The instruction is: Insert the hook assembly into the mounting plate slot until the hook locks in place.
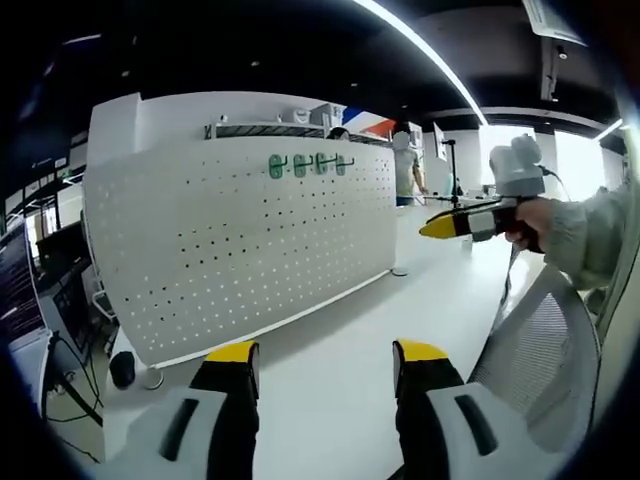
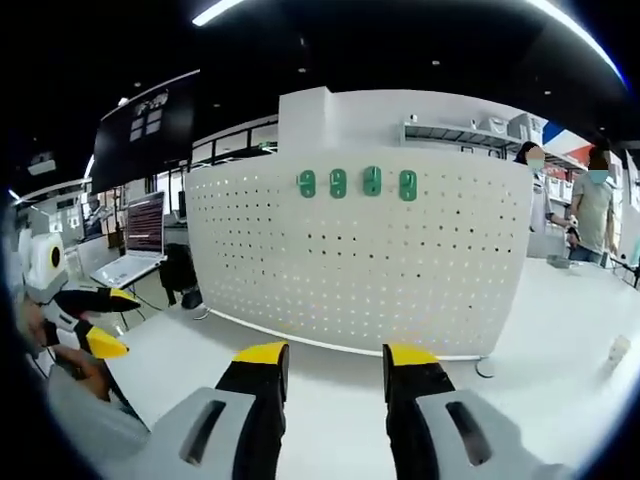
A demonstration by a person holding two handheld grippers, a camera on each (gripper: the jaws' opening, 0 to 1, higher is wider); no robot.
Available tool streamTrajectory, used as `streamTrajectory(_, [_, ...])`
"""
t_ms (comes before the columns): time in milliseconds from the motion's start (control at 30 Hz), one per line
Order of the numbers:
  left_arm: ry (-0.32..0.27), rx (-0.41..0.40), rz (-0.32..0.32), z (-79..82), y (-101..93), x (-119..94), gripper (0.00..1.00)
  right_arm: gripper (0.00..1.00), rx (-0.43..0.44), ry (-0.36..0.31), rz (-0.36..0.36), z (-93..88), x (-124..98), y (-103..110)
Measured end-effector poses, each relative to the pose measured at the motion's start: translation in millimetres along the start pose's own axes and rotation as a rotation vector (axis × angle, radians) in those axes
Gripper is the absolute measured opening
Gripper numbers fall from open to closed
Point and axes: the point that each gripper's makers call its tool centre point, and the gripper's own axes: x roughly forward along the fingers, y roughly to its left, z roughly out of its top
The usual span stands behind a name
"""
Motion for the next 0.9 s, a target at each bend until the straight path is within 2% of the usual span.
streamTrajectory(133, [-0.020,0.017,0.009,4.8,-3.0,-2,0.54,0.38,0.008,-0.018,0.004,0.6,-13,4])
streamTrajectory(267, [-0.046,0.032,0.009,11.9,-6.6,-4,0.54,0.37,-0.006,-0.072,0.018,6.5,-22,9])
streamTrajectory(433, [-0.071,0.044,0.010,19.1,-10.6,-7,0.55,0.43,-0.016,-0.136,0.030,15.7,-36,15])
streamTrajectory(700, [-0.094,0.061,0.012,23.1,-16.8,-15,0.58,0.50,-0.015,-0.157,0.034,15.8,-52,21])
streamTrajectory(900, [-0.118,0.034,0.033,24.5,-14.9,-22,0.61,0.55,-0.009,-0.180,0.047,14.3,-62,27])
